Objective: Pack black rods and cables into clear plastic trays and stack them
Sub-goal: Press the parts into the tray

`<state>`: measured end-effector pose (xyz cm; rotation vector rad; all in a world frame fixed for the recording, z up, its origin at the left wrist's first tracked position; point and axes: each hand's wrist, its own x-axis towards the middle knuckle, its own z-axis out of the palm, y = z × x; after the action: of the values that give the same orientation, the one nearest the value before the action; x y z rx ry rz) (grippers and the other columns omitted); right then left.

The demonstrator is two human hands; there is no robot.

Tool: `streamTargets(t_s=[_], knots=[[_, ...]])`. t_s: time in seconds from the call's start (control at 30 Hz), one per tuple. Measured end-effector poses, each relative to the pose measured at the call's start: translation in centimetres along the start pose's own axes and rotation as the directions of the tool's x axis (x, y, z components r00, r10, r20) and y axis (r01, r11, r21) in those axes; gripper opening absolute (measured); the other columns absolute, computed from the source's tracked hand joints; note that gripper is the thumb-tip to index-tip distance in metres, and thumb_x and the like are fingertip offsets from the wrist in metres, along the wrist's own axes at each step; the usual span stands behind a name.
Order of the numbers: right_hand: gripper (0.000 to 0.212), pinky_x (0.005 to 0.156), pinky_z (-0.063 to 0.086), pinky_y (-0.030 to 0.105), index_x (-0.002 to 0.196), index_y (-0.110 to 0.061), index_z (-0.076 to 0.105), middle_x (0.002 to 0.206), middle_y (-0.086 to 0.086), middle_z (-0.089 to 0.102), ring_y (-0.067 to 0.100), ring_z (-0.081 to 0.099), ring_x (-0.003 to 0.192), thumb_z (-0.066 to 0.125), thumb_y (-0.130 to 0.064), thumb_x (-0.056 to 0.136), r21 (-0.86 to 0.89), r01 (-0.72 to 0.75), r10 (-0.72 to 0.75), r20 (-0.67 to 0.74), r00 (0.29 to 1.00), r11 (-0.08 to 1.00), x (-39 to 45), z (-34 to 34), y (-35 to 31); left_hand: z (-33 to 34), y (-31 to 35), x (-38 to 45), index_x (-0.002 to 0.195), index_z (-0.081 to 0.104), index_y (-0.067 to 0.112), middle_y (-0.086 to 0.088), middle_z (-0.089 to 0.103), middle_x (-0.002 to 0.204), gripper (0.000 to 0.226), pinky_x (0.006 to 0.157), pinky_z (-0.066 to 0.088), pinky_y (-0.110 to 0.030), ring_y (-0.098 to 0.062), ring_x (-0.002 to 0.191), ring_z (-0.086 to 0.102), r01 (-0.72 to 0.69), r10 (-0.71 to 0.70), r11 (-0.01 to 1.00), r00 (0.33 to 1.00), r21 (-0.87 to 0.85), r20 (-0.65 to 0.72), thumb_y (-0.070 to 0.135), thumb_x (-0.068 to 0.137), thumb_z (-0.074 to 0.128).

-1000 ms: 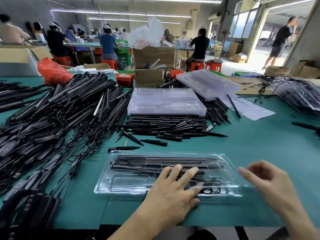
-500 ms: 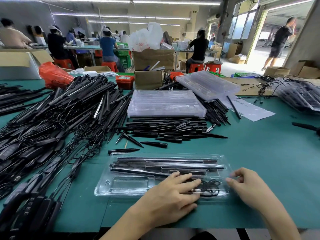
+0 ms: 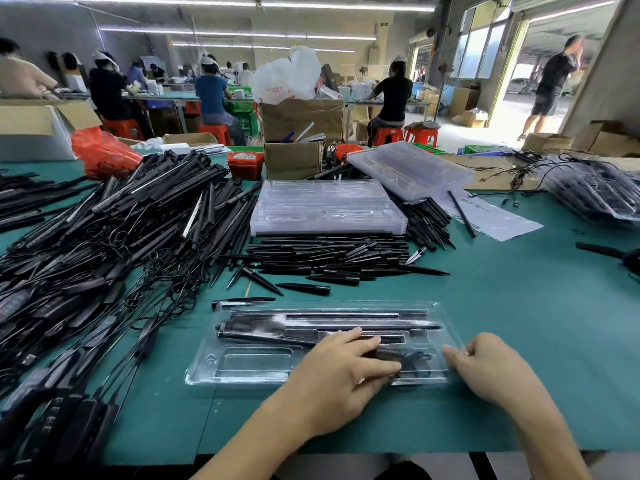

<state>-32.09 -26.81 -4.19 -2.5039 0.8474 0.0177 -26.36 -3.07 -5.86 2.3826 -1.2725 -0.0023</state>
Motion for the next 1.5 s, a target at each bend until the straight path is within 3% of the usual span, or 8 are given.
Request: streamTargets(t_s=[0.13,0.27,0.4,0.53,0.77,1.13,1.27,1.5], knots=[[0.042,0.057,0.035,0.029,0.062,-0.004,0.058,0.055,0.009,0.053,0.022,0.043,0.053,0.068,-0.031,0.092,0.082,-0.006,0.003,0.047,0.999,0.997,1.1,-0.5,0.0,-1.6,-1.8,1.1,0.142,0.050,0.047,0.020,0.044,0.152,0.039,0.120,0.025,-0.026,0.001,0.145,0.028,0.018,-0.009,0.997,0.995,-0.081,0.104,0.040,0.104,0.046],[0.038,0.048,0.024,0.023,0.056,-0.011,0.049,0.048,0.005,0.046,0.015,0.026,0.034,0.063,-0.018,0.090,0.217,-0.001,-0.019,0.087,0.996,0.976,1.4,-0.7,-0.6,-2.3,-3.3,1.4,0.139,0.057,0.037,0.018,0.056,0.142,0.038,0.116,0.033,-0.028,0.002,0.137,0.042,0.023,-0.001,0.978,0.995,-0.208,0.104,0.030,0.102,0.056],[0.040,0.040,0.018,0.017,0.051,-0.011,0.046,0.040,0.001,0.038,0.014,0.021,0.032,0.059,-0.012,0.088,0.278,0.008,-0.037,0.100,0.994,0.961,1.6,-0.4,-0.8,-1.2,-3.7,1.5,0.142,0.048,0.043,0.024,0.031,0.158,0.045,0.125,-0.001,-0.035,0.005,0.148,0.014,0.016,-0.016,1.000,1.000,-0.019,0.027,0.050,0.098,0.055],[0.045,0.033,0.025,0.013,0.049,-0.009,0.052,0.046,0.007,0.057,0.012,0.036,0.030,0.057,-0.011,0.094,0.357,0.024,-0.081,0.147,0.986,0.934,1.5,-0.7,-0.5,-1.0,-3.8,1.5,0.149,0.012,0.061,0.013,-0.007,0.167,0.065,0.122,-0.011,-0.039,-0.013,0.152,-0.016,0.178,-0.190,0.976,0.978,0.124,0.090,0.073,0.092,0.040],[0.037,0.038,0.024,0.018,0.062,-0.007,0.056,0.049,0.008,0.051,0.013,0.038,0.040,0.062,-0.013,0.097,0.456,0.003,-0.118,0.224,0.967,0.890,1.6,-1.3,0.4,-1.0,-3.6,1.7,0.147,0.010,0.065,0.011,-0.007,0.168,0.062,0.120,-0.012,-0.037,-0.013,0.152,-0.017,0.202,-0.217,0.969,0.972,0.141,0.095,0.074,0.092,0.038],[0.023,0.039,0.030,0.020,0.067,-0.005,0.056,0.045,0.007,0.054,0.011,0.038,0.034,0.058,0.000,0.090,0.344,0.083,-0.134,0.128,0.983,0.935,1.5,-0.5,0.1,-1.1,-3.5,1.5,0.147,0.018,0.063,0.013,-0.006,0.168,0.061,0.121,-0.010,-0.037,-0.009,0.151,-0.018,0.209,-0.219,0.973,0.969,0.093,0.112,0.072,0.092,0.042],[0.030,0.039,0.031,0.020,0.062,-0.006,0.057,0.044,0.006,0.055,0.010,0.038,0.034,0.059,-0.003,0.091,0.311,0.098,-0.145,0.132,0.981,0.945,1.7,-0.5,0.1,-1.0,-3.5,1.5,0.147,0.020,0.062,0.013,-0.004,0.168,0.061,0.122,-0.009,-0.038,-0.009,0.151,-0.016,0.215,-0.224,0.972,0.969,0.090,0.108,0.072,0.092,0.043],[0.029,0.038,0.027,0.020,0.066,-0.004,0.055,0.055,0.012,0.053,0.013,0.045,0.041,0.057,-0.003,0.096,0.496,-0.016,-0.141,0.278,0.950,0.868,1.8,-1.8,0.4,-1.3,-3.5,1.6,0.145,0.019,0.065,0.016,-0.003,0.167,0.061,0.123,-0.007,-0.040,-0.005,0.150,-0.016,0.218,-0.221,0.975,0.970,0.047,0.096,0.073,0.091,0.046]])
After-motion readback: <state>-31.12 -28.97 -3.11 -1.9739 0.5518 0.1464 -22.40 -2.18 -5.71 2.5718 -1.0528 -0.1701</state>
